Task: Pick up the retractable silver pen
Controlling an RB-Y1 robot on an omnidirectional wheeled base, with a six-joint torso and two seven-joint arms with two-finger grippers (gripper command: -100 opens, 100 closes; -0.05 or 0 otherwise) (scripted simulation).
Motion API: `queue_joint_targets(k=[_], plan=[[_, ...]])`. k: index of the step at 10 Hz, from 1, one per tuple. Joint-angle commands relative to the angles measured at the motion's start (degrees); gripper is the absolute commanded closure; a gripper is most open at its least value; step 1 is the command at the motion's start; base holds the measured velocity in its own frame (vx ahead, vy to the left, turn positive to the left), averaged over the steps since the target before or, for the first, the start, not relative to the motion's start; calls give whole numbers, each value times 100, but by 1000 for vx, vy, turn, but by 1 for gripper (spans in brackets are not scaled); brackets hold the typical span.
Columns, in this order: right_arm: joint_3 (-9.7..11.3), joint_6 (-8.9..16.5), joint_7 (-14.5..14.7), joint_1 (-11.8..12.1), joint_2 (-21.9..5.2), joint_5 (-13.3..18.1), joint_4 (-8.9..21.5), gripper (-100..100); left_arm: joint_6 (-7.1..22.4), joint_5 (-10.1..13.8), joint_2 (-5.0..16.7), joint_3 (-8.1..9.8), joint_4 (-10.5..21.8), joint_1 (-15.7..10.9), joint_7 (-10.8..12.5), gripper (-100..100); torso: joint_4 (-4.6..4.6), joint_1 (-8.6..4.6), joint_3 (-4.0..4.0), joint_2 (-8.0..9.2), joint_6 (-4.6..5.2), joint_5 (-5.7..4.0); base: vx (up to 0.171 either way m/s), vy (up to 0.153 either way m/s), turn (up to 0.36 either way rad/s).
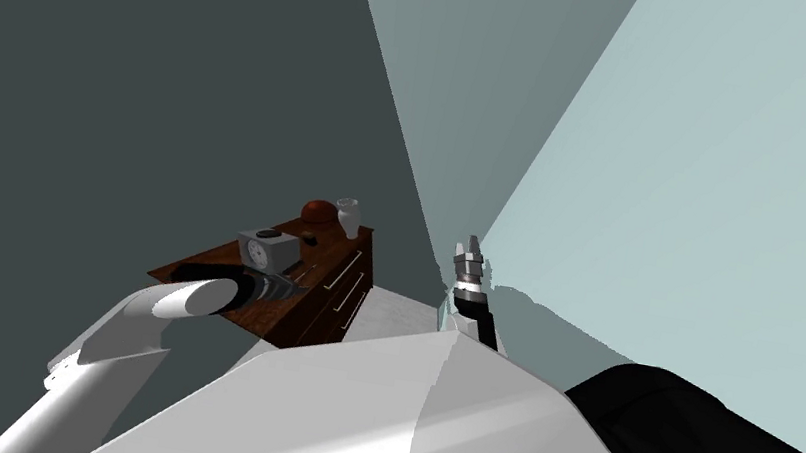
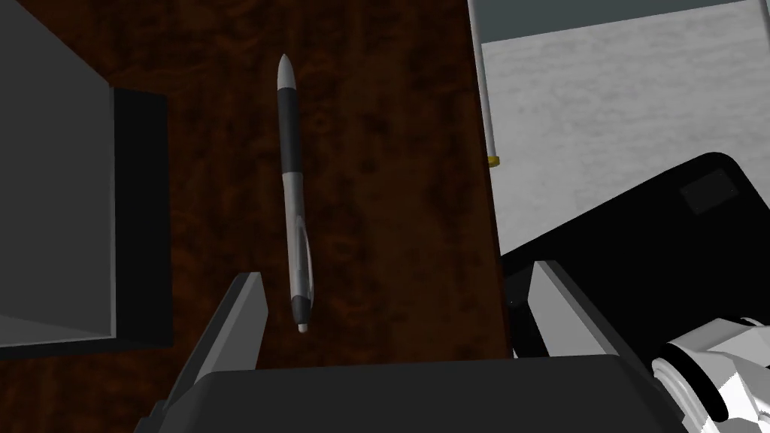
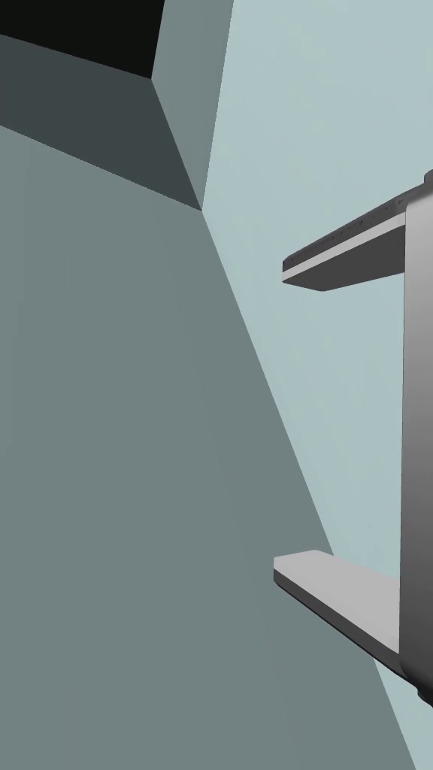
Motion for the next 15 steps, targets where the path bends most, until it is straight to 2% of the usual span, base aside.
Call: queue_joint_targets(k=[1,5,6,7,8,10,11,12,15], plan=[[0,0,0,0,0,0,0,0,286,117,100,114,69,19,149,-100,0,0,0,0,0,0,163,-35,-43],[0,0,0,0,0,0,0,0,717,375,381,382,260,86,343,-100,-1,12,-1,-1,-1,3,141,-11,-27],[-1,0,0,0,-1,0,0,0,640,324,326,324,234,60,312,-100,-1,16,-1,0,-1,3,62,6,-3],[-1,0,0,-1,0,0,0,0,664,328,333,329,237,60,328,0,3,17,10,21,-1,4,11,1,0],[0,0,0,-1,0,0,0,0,534,265,271,288,398,37,227,-100,8,16,22,40,-2,4,12,-9,-24],[0,0,0,-2,0,0,0,0,375,188,194,237,600,8,103,-100,9,11,26,48,-2,3,12,-13,-19],[0,0,0,-2,0,0,0,0,421,210,217,246,559,9,141,-100,10,11,27,49,-1,3,5,-6,-3],[0,0,0,-2,0,0,0,0,402,208,215,244,574,6,123,100,11,12,29,52,-2,3,0,0,0],[0,0,0,-2,0,0,0,0,402,209,217,249,569,3,127,100,7,16,26,50,1,8,0,0,0]])
